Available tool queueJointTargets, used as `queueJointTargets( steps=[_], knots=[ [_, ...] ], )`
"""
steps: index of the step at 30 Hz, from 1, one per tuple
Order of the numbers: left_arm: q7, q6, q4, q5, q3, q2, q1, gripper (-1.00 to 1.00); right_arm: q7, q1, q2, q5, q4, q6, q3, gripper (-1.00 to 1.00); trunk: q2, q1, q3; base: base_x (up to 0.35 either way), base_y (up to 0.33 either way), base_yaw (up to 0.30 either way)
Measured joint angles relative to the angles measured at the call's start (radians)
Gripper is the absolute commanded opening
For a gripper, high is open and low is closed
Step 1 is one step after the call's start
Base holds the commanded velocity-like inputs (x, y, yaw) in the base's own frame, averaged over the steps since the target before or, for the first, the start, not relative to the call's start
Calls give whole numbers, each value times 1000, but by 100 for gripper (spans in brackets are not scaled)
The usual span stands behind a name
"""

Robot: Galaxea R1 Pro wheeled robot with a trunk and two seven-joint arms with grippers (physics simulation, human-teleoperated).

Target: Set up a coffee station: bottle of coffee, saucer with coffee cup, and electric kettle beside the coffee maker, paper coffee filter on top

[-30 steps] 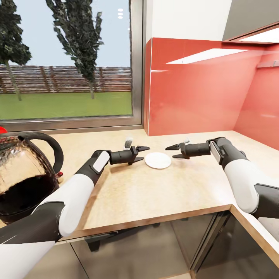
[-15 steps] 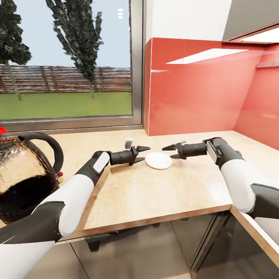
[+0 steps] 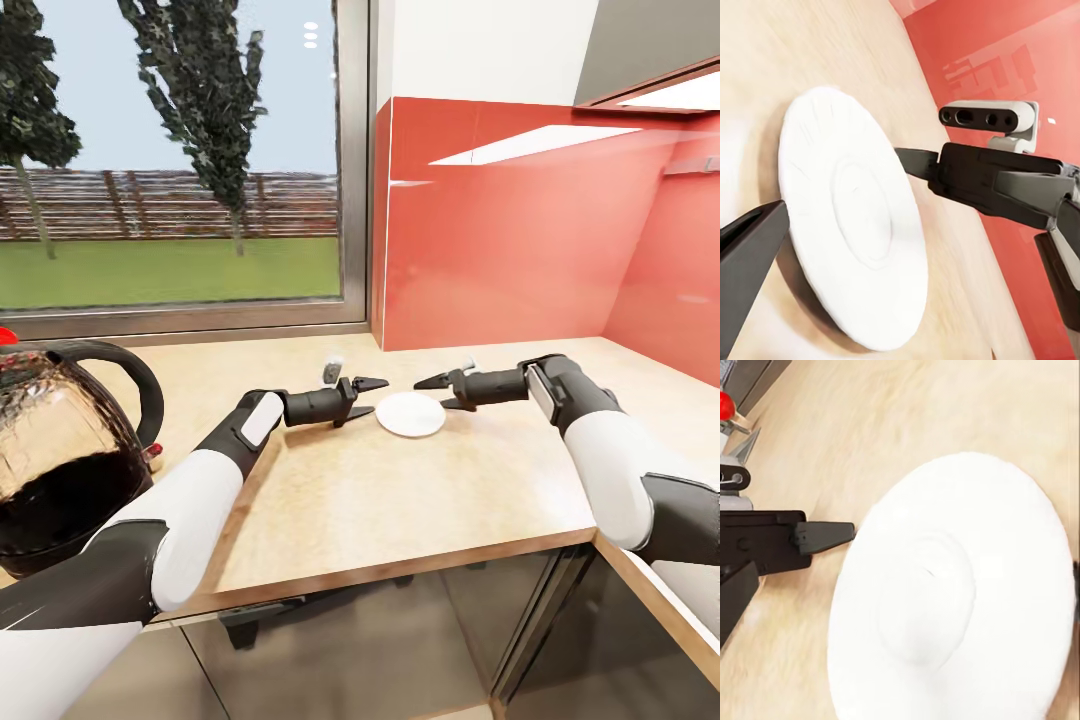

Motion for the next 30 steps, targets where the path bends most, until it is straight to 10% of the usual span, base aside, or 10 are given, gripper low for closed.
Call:
queueJointTargets(
  steps=[30],
  knots=[
    [0, 1, -5, -7, -4, -2, 0, 100, -27, 0, 16, -8, 0, -2, -3, 100, 0, 0, 0, 0, 0, 0]
  ],
)
